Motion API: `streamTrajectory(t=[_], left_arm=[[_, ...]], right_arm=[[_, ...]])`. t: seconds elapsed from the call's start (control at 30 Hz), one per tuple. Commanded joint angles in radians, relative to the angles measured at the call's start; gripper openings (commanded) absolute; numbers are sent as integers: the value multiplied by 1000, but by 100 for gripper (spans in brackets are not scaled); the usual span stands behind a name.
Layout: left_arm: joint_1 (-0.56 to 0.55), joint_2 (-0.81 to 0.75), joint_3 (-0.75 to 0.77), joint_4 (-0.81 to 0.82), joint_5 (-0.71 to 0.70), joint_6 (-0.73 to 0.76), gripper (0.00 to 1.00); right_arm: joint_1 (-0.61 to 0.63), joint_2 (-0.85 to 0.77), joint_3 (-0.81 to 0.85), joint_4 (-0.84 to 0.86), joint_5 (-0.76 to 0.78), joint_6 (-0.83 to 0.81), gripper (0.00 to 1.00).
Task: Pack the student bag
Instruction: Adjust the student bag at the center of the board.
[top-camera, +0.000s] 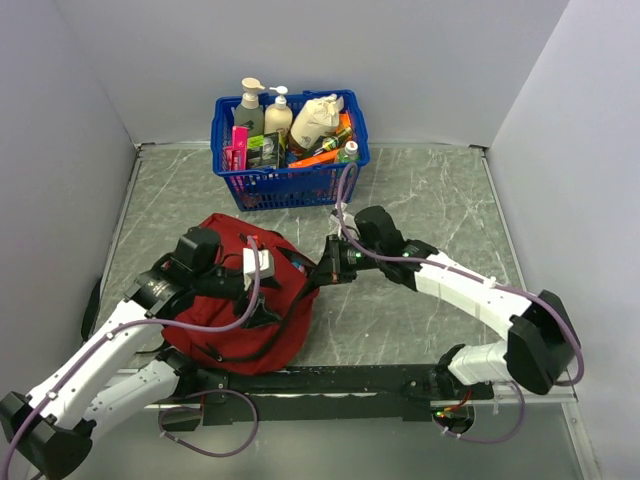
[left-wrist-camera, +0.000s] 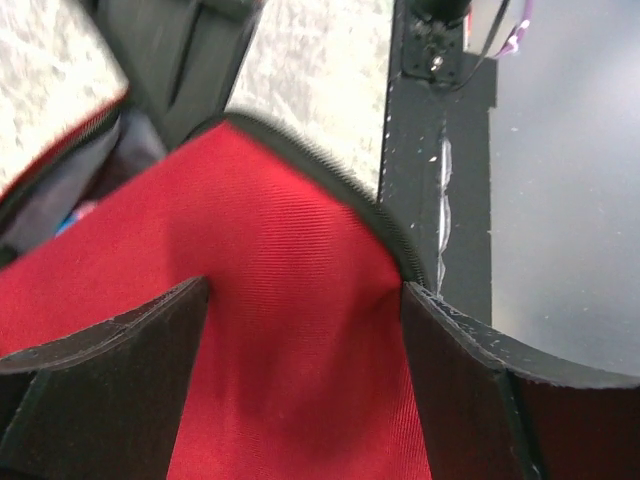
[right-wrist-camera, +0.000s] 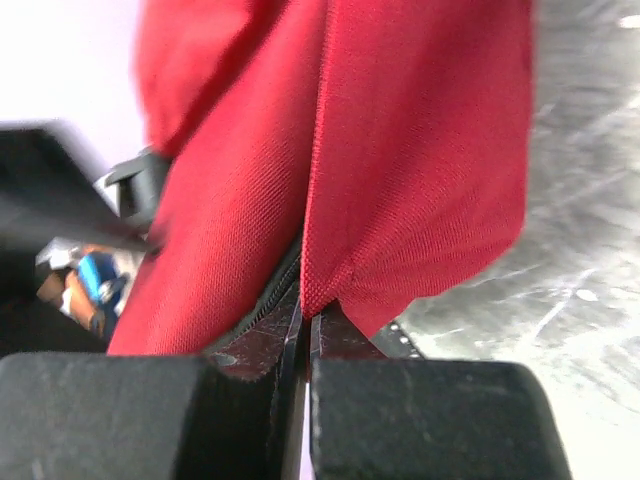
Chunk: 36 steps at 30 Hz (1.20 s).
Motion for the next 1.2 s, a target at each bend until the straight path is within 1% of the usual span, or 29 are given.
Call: streamTrajectory(t=[0.0, 0.13, 0.2, 0.3, 0.33, 0.4, 0.47, 0.5, 0.53, 0.6, 0.63, 0.67, 0.73, 0.8, 0.87, 0.93, 1.0, 1.07, 1.13, 1.17], left_arm=[[-7, -4, -49, 92, -28, -37, 82], [-24, 4, -90, 148, -85, -52, 84], [-27, 8, -97, 161, -128, -49, 84], [-26, 8, -89, 171, -185, -55, 84], [-27, 10, -87, 177, -197, -57, 85], [-26, 8, -90, 192, -241, -77, 85], [-27, 10, -106, 197, -248, -80, 84], [-27, 13, -113, 200, -245, -81, 84], [-27, 13, -121, 198, -245, -66, 84], [-29, 19, -124, 206, -246, -63, 85], [-29, 22, -114, 201, -233, -55, 85], [-29, 22, -103, 198, -222, -55, 86], [-29, 24, -60, 188, -181, -57, 89], [-27, 30, -20, 136, -148, -48, 93], [-27, 33, 60, 76, -105, -8, 95], [-21, 33, 141, 13, -107, 6, 98], [5, 33, 195, -50, -125, 41, 98], [40, 36, 264, -101, -140, 99, 97], [66, 36, 304, -197, -156, 147, 91], [98, 35, 310, -237, -162, 200, 90]], right_arm=[[-19, -133, 1, 191, -142, 16, 0], [-19, -149, 24, 174, -151, -4, 0], [-19, -143, 17, 138, -162, -26, 0], [-18, -186, -75, 158, -133, -43, 0], [-19, -195, -119, 149, -115, -53, 0], [-19, -222, -150, 93, -57, -92, 0], [-18, -253, -169, 45, -4, -115, 0], [-16, -259, -166, -33, 78, -135, 0], [-16, -261, -146, -84, 114, -142, 4], [-16, -252, -119, -163, 178, -162, 18], [-14, -252, -100, -217, 201, -162, 34], [-14, -267, -94, -231, 217, -161, 44], [-8, -293, -85, -269, 266, -167, 56], [-1, -345, -65, -294, 301, -179, 57], [30, -411, -57, -302, 340, -193, 52], [65, -460, -42, -306, 346, -205, 49], [96, -485, -23, -317, 375, -222, 47], [152, -502, -8, -323, 402, -236, 47], [191, -494, 30, -333, 419, -245, 47], [238, -486, 49, -337, 429, -260, 49]])
